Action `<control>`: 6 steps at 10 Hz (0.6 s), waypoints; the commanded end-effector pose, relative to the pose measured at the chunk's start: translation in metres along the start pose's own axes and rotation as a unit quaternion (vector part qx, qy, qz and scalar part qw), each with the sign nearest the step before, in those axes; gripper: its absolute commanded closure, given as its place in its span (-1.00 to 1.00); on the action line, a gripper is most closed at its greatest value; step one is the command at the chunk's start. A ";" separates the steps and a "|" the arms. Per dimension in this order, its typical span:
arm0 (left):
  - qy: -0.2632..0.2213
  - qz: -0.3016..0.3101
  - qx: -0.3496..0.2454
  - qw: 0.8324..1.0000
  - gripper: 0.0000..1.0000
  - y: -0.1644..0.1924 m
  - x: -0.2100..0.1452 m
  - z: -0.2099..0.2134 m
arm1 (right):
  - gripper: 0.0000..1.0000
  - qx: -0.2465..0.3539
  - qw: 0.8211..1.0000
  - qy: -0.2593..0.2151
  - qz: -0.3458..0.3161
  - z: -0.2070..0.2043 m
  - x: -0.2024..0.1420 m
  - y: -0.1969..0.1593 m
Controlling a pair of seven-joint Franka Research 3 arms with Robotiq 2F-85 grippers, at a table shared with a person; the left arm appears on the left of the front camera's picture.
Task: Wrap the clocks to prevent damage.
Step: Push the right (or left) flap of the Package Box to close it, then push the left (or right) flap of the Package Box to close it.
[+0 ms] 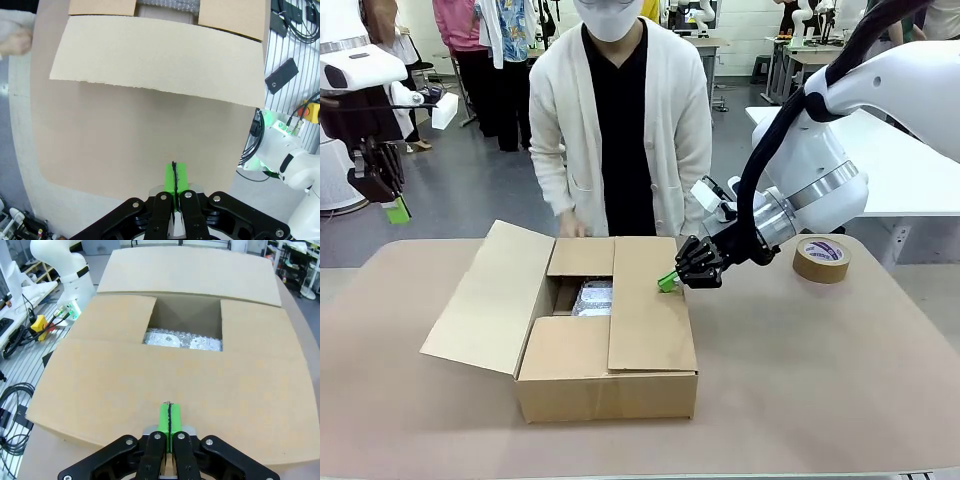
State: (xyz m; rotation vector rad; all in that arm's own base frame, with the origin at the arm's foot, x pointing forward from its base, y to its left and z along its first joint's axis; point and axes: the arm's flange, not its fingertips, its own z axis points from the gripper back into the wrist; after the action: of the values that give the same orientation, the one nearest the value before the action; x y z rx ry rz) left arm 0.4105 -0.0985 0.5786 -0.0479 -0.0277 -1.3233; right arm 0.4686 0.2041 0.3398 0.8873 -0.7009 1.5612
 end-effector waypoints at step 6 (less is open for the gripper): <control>0.004 0.002 -0.002 1.000 0.99 0.000 -0.001 0.003 | 0.98 -0.001 1.000 0.001 -0.008 -0.003 -0.004 -0.001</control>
State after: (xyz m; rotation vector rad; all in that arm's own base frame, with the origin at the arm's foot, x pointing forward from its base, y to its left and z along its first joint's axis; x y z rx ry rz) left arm 0.4105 -0.0985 0.5786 -0.0479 -0.0277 -1.3233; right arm 0.4686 0.2041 0.3398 0.8876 -0.7006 1.5607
